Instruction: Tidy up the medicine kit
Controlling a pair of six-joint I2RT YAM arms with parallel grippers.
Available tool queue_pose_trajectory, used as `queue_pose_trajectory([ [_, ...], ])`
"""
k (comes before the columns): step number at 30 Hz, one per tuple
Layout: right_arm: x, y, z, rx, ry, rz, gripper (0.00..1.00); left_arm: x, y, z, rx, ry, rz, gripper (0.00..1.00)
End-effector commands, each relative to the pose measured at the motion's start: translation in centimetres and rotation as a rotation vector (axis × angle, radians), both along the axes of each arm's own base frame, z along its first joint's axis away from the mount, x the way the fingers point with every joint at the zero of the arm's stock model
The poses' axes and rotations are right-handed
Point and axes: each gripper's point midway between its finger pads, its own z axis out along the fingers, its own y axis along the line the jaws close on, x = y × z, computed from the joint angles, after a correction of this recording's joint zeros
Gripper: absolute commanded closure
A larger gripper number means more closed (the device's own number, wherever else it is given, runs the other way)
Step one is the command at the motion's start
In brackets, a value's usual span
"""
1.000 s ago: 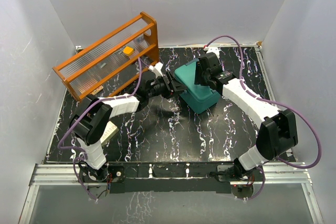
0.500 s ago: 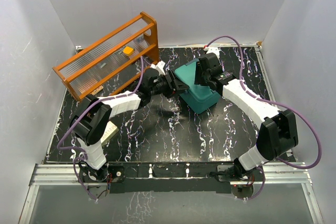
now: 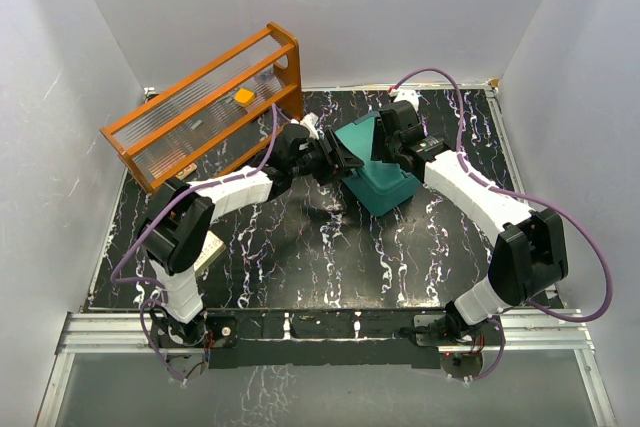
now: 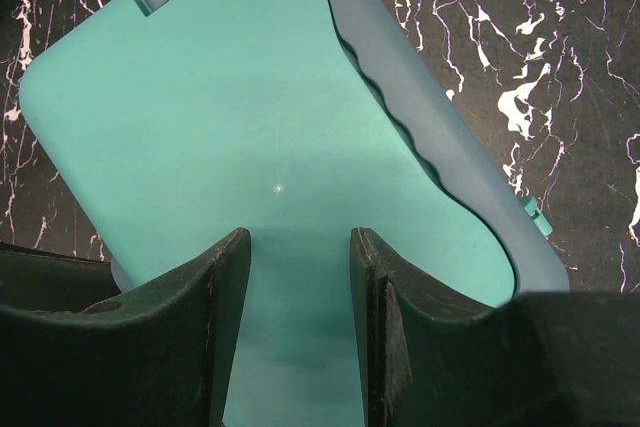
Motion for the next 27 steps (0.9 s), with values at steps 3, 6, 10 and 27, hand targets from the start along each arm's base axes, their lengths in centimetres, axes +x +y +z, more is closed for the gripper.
queue_pose_trajectory([
  [3, -2.1, -0.2, -2.9, -0.008, 0.107, 0.007, 0.59, 0.7, -0.8, 1.2, -0.050, -0.003, 0.025, 0.35],
  [6, -2.2, -0.1, -3.0, -0.003, 0.111, 0.013, 0.59, 0.6, -1.2, 1.6, -0.104, -0.014, 0.023, 0.35],
  [10, -2.3, 0.6, -2.7, 0.031, 0.107, 0.037, 0.59, 0.9, -1.3, 2.0, -0.145, -0.053, 0.027, 0.39],
  [27, 2.5, -5.0, 6.7, 0.113, -0.143, -0.164, 0.55, 0.1, 1.0, 1.1, 0.035, -0.116, 0.028, 0.35],
])
